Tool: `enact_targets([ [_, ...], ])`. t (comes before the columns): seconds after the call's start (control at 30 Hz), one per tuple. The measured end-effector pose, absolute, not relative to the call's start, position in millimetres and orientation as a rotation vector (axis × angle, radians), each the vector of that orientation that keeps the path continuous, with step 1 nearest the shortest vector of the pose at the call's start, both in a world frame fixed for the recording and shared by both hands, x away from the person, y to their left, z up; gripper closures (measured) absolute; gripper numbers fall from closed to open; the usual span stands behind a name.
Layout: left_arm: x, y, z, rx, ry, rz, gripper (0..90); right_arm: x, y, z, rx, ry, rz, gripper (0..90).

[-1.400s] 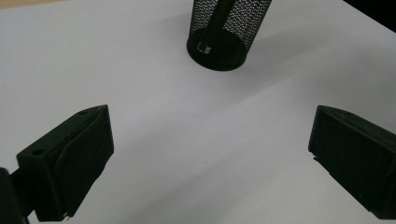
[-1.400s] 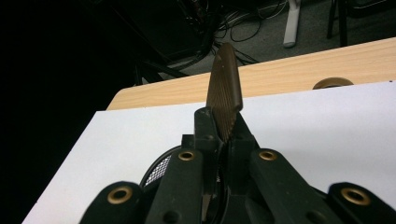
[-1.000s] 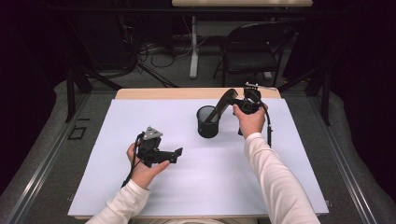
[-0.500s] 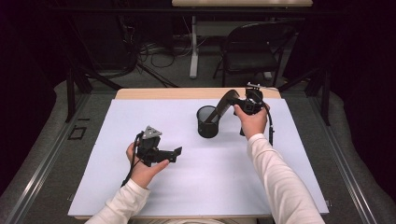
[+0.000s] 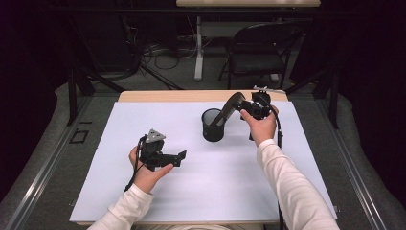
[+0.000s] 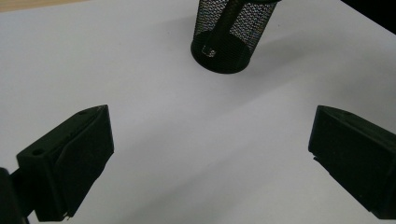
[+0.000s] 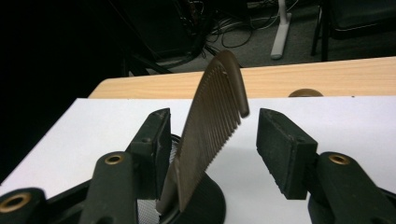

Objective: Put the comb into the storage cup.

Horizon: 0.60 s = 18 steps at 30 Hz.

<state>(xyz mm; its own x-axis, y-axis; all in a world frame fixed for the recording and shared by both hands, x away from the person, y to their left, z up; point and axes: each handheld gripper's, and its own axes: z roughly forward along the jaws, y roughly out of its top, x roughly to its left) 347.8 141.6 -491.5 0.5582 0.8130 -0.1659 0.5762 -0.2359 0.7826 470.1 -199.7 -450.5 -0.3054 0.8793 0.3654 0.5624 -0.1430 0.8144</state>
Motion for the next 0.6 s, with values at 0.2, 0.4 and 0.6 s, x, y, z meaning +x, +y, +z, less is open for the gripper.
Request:
enact_targets([
  [0.2,347.9,141.5,-491.6,1.936,1.121,0.346,0.4,466.8,-205.0,-447.8,1.597,1.834,1.4,40.7],
  [0.4,348.6,141.5,-492.1,1.928,1.126,0.345,0.4,462.6,-209.7,-444.5,1.576,1.868,1.394,36.3],
  [0.6,348.6,141.5,-492.1,1.929,1.128,0.341,0.4,455.3,-213.3,-441.1,1.517,1.905,1.353,35.1],
])
